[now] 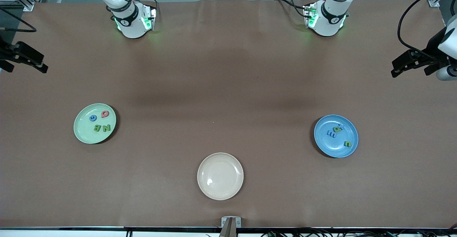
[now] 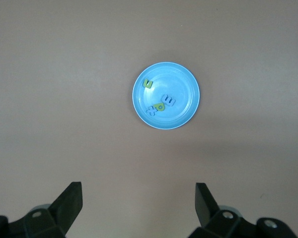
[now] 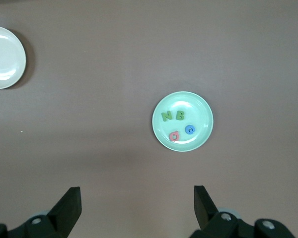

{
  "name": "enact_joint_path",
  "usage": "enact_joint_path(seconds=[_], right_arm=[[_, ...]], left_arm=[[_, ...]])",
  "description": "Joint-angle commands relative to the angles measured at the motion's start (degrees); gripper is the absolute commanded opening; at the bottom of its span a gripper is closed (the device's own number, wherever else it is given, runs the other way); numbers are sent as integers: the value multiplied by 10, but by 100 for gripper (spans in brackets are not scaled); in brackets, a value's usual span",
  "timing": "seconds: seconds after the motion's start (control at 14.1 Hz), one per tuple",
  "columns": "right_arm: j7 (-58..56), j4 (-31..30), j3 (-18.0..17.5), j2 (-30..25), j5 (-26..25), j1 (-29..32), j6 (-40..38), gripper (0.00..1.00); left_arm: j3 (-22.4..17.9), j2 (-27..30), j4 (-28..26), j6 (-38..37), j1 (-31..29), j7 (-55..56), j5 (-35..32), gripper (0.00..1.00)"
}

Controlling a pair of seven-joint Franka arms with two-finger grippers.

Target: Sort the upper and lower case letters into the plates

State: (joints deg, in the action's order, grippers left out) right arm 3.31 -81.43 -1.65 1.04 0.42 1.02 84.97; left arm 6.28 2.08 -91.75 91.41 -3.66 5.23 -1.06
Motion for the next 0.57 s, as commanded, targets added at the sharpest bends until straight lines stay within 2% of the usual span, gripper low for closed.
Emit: enact_joint_path(seconds=[0.0, 0.5], right_arm=[[13, 14, 2, 13, -4, 2, 21, 100], [4, 19, 6, 20, -4, 22, 28, 100]], left_arm=[[1, 6, -11, 12, -1, -12, -10, 100], [1, 13, -19, 7, -1, -11, -10, 100]])
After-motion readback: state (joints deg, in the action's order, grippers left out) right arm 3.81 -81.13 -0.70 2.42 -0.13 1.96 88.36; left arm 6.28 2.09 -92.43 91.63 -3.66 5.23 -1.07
